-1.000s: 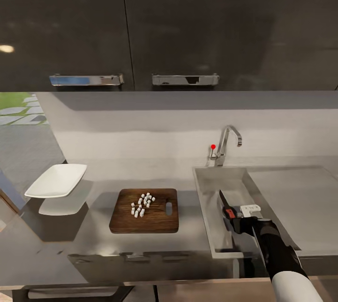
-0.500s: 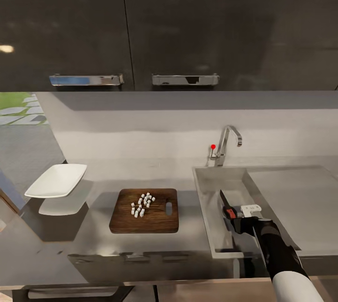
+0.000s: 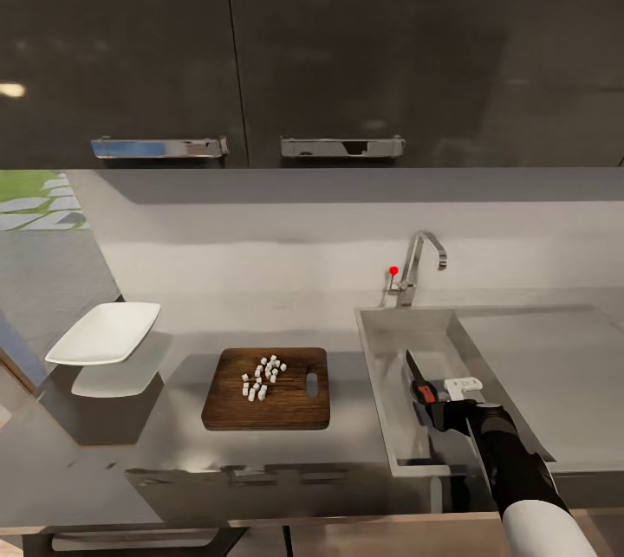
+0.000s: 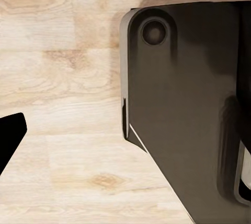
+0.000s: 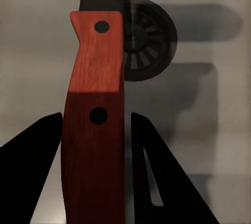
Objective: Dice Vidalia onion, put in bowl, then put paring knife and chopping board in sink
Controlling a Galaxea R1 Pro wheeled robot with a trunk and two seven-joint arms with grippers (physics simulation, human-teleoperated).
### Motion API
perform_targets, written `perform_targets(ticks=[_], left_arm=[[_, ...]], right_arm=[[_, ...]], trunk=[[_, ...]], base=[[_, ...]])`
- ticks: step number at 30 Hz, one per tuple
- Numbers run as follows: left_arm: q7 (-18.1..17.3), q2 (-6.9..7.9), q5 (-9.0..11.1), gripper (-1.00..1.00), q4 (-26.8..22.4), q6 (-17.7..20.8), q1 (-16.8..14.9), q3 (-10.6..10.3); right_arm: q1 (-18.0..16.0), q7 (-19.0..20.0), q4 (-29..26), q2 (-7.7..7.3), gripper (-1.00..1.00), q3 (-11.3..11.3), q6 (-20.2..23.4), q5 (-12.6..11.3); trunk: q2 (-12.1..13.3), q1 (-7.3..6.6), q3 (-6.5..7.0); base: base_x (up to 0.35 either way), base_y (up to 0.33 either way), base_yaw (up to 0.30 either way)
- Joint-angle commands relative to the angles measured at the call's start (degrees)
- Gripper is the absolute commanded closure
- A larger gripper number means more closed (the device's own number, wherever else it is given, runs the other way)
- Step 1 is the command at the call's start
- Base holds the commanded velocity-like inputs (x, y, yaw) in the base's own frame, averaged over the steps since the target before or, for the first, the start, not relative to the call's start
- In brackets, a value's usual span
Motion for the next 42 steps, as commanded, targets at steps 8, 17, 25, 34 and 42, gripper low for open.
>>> perform_targets(ticks=[8, 17, 25, 34, 42], left_arm=[[-0.3, 0.00, 0.6, -1.00, 0.1, -0.3, 0.0, -0.4], [-0.3, 0.00, 0.6, -1.00, 0.1, -0.3, 0.0, -0.4], [-0.4, -1.14, 0.6, -1.00, 0.1, -0.3, 0.0, -0.4], [-0.7, -2.07, 0.6, -1.00, -4.0, -0.5, 0.0, -0.2], [-0.4, -1.47, 0.6, -1.00, -16.3, -0.6, 0.0, -0.3]], right_arm=[[0.0, 0.5, -0.1, 0.05, 1.00, -0.1, 0.1, 0.6], [0.0, 0.5, -0.1, 0.00, -1.00, -0.1, 0.1, 0.6], [0.0, 0.5, -0.1, -0.02, -1.00, -0.1, 0.1, 0.6], [-0.1, 0.5, -0.1, 0.05, -1.00, -0.1, 0.1, 0.6], [0.0, 0.5, -0.1, 0.05, -1.00, -0.1, 0.1, 0.6]], trunk=[[-0.1, 0.04, -0.10], [-0.1, 0.04, -0.10], [-0.1, 0.04, -0.10], [-0.1, 0.04, -0.10], [-0.1, 0.04, -0.10]], base=[[0.000, 0.000, 0.000], [0.000, 0.000, 0.000], [0.000, 0.000, 0.000], [0.000, 0.000, 0.000], [0.000, 0.000, 0.000]])
